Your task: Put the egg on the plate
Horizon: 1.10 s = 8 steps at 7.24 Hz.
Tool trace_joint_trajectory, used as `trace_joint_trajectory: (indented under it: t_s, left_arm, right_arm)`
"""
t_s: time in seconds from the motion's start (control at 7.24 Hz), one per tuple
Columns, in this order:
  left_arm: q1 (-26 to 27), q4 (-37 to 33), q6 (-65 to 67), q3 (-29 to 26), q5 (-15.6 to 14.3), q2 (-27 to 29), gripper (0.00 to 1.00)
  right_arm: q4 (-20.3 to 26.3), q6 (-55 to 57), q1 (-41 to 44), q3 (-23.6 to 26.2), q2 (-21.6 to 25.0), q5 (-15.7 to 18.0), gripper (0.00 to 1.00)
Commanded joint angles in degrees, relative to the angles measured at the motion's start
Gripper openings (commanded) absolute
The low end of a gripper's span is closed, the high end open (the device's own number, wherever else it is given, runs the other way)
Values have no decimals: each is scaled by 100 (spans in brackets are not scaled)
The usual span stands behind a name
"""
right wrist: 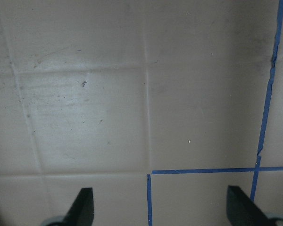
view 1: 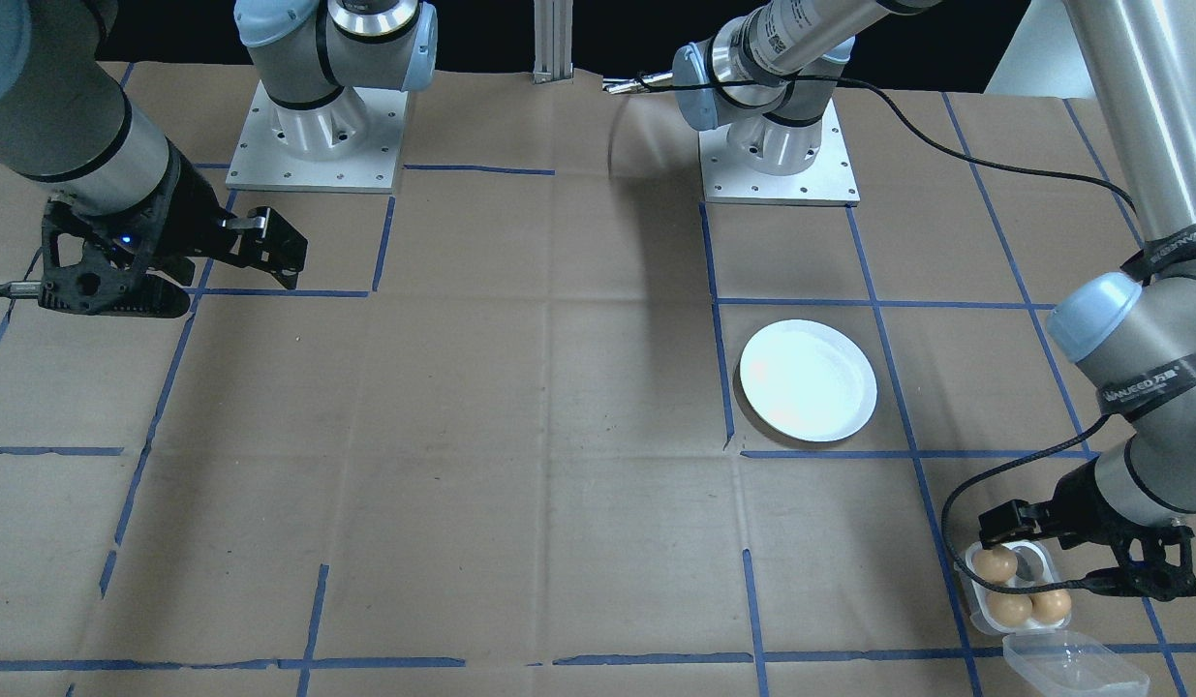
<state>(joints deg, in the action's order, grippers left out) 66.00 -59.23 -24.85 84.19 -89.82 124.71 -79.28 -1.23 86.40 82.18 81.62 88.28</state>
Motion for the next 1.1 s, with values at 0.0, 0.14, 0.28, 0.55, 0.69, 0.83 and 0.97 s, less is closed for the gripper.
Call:
trace_joint_trajectory:
  t_s: [0.0, 0.14, 0.28, 0.55, 0.69, 0.83, 0.97]
  left_arm:
    - [44, 306, 32, 28, 8, 219, 98]
    - [62, 341, 58, -16, 8, 246, 98]
    - [80, 342, 128, -69, 17, 264, 98]
    - [80, 342, 138, -78, 17, 255, 91]
    - [97, 333, 138, -78, 8, 229, 83]
    - [97, 333, 155, -69, 8, 229, 75]
    - [97, 333, 164, -78, 17, 238, 69]
  right_arm:
    - [0, 0, 0, 0, -6, -4, 100]
    - [0, 0, 0, 0, 2, 5, 100]
    - [0, 0, 0, 0, 3, -4, 100]
    - [0, 0, 0, 0, -6, -4, 100]
    - [0, 0, 0, 0, 2, -4, 100]
    - [0, 0, 0, 0, -6, -4, 100]
    - [0, 0, 0, 0, 2, -4, 100]
